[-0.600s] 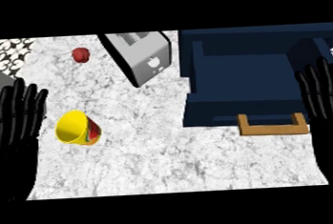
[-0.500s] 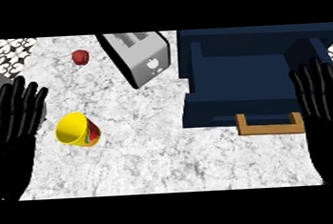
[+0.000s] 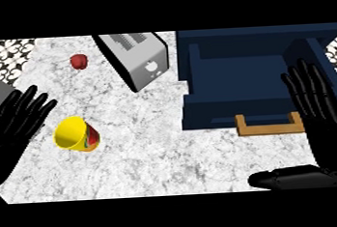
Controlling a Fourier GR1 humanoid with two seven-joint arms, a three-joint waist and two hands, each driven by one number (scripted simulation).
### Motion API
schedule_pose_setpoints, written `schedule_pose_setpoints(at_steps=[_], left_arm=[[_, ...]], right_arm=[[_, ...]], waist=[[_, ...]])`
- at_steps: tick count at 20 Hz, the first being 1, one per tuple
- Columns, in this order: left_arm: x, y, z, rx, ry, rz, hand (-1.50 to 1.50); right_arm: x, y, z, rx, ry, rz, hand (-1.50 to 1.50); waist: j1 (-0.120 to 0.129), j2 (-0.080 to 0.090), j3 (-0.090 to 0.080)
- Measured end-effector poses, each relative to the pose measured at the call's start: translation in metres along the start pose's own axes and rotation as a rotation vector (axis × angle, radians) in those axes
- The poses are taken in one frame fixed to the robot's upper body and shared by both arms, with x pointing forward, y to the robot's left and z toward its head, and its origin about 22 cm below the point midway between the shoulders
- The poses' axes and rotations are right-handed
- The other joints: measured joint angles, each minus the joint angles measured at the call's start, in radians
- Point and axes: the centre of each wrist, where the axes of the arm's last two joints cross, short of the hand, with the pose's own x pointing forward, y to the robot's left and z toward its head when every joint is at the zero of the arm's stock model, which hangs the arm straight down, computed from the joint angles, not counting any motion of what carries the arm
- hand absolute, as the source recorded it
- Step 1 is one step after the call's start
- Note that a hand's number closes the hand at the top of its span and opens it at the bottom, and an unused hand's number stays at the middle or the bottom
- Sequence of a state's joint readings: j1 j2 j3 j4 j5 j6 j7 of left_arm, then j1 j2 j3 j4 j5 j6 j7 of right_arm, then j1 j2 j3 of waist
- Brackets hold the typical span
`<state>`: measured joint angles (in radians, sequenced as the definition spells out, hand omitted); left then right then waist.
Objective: Pick up the cup, place it into the drawer and close the drawer
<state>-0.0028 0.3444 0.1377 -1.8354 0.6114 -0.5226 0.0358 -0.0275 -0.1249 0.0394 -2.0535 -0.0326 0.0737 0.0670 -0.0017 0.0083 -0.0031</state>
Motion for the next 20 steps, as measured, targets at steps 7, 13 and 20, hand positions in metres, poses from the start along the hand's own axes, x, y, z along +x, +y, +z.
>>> schedule_pose_setpoints(at_steps=[7,13,20], left_arm=[[-0.017,0.07,-0.004,-0.025,0.079,0.06,-1.5],[-0.053,0.096,0.0,-0.005,0.151,0.053,-1.5],[-0.092,0.112,0.011,0.061,0.243,0.004,-1.5]], right_arm=[[-0.013,-0.009,-0.018,0.046,0.029,-0.009,-1.5],[-0.01,-0.013,-0.036,0.039,0.013,-0.008,-1.5],[-0.014,-0.02,-0.045,0.042,-0.001,0.006,-1.5]], waist=[[-0.005,-0.004,0.002],[-0.006,-0.005,0.002],[-0.009,-0.004,0.002]])
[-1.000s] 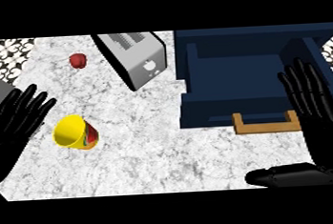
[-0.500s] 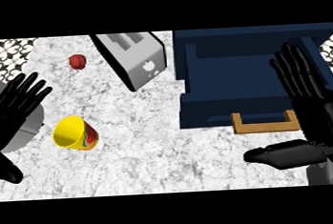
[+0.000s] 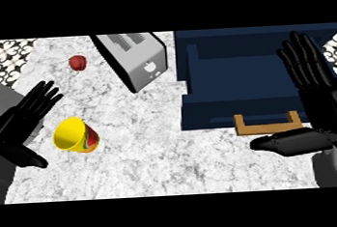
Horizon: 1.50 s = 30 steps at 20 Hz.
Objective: Pick up the cup, place it into the drawer and close the drawer
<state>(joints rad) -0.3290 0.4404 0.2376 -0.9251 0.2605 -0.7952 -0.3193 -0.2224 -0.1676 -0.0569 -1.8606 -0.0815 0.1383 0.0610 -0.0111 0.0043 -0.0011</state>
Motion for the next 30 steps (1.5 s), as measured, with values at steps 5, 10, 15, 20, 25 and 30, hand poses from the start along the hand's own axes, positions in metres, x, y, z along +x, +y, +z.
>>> schedule_pose_setpoints(at_steps=[5,10,15,20,25,30], left_arm=[[-0.029,0.006,0.014,0.06,0.074,-0.039,-1.5],[-0.049,0.011,0.022,0.115,0.117,-0.086,-1.5],[-0.065,0.007,0.025,0.142,0.137,-0.121,-1.5],[-0.082,0.0,0.033,0.156,0.133,-0.133,-1.5],[-0.094,-0.009,0.032,0.151,0.119,-0.137,-1.5],[-0.099,-0.014,0.027,0.145,0.114,-0.134,-1.5]], right_arm=[[0.0,-0.006,-0.009,0.001,-0.01,0.001,-1.5],[0.006,-0.007,-0.008,0.007,-0.016,-0.005,-1.5],[0.01,-0.004,-0.009,0.016,-0.015,-0.002,-1.5],[0.015,-0.007,-0.01,0.014,-0.015,-0.005,-1.5],[0.019,-0.008,-0.016,0.022,-0.018,-0.004,-1.5],[0.02,-0.011,-0.015,0.03,-0.019,-0.008,-1.5]], waist=[[-0.002,0.001,-0.001],[-0.012,0.003,-0.002],[-0.021,0.007,-0.003],[-0.026,0.01,-0.005],[-0.028,0.012,-0.006],[-0.034,0.014,-0.006]])
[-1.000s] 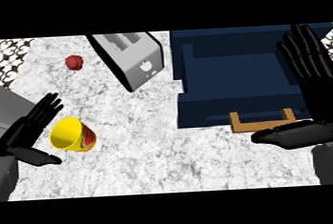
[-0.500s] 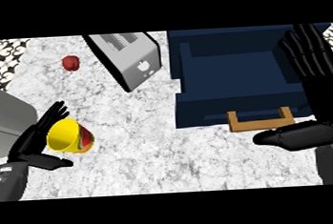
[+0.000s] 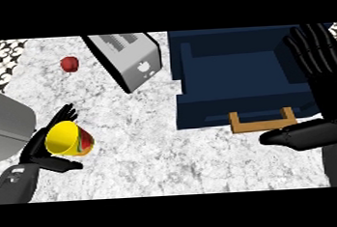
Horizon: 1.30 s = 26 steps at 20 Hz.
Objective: Pick up the cup, place it into the drawer and close the drawer
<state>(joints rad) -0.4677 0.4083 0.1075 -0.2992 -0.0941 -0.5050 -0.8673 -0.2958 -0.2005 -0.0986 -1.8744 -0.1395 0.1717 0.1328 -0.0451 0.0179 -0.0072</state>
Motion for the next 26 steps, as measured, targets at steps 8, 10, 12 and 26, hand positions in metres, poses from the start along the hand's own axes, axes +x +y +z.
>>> schedule_pose_setpoints(at_steps=[8,10,12,26], left_arm=[[-0.003,-0.013,-0.014,-0.032,-0.029,-0.006,-1.5],[-0.003,-0.015,-0.016,-0.039,-0.032,-0.002,-1.5],[-0.003,-0.018,-0.019,-0.053,-0.03,0.006,-1.5],[-0.008,-0.046,-0.035,0.084,-0.241,-0.038,1.5]], right_arm=[[-0.001,-0.001,-0.004,-0.006,-0.003,-0.001,-1.5],[0.0,0.001,-0.003,0.002,-0.001,0.002,-1.5],[-0.001,-0.002,-0.002,-0.002,0.002,0.005,-1.5],[0.0,-0.009,-0.003,-0.01,0.012,0.019,-1.5]], waist=[[-0.001,0.003,0.0],[-0.004,0.002,0.0],[-0.004,0.002,0.001],[0.008,-0.001,0.002]])
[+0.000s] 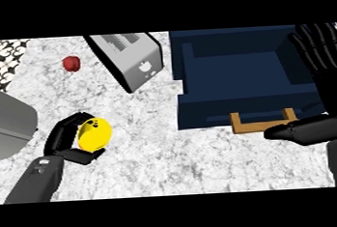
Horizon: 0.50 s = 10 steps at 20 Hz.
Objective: Pick up the cup, place it into the drawer and close the drawer
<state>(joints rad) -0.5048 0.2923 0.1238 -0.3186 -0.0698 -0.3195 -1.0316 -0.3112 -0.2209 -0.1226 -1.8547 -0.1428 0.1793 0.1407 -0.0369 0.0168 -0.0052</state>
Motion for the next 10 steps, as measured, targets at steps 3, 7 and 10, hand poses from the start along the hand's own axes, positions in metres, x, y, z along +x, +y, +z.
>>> schedule_pose_setpoints(at_steps=[3,7,10], left_arm=[[-0.007,-0.01,0.005,0.214,-0.033,-0.05,1.5],[-0.013,-0.027,0.004,0.392,-0.102,-0.013,1.5],[-0.009,-0.044,-0.017,0.399,-0.159,0.048,1.5]], right_arm=[[-0.002,-0.001,0.004,-0.008,0.01,0.004,-1.5],[-0.005,-0.008,0.007,-0.022,0.013,0.005,-1.5],[-0.006,-0.01,0.009,-0.025,0.017,0.004,-1.5]], waist=[[0.009,-0.004,0.002],[0.017,-0.007,0.002],[0.018,-0.01,0.003]])
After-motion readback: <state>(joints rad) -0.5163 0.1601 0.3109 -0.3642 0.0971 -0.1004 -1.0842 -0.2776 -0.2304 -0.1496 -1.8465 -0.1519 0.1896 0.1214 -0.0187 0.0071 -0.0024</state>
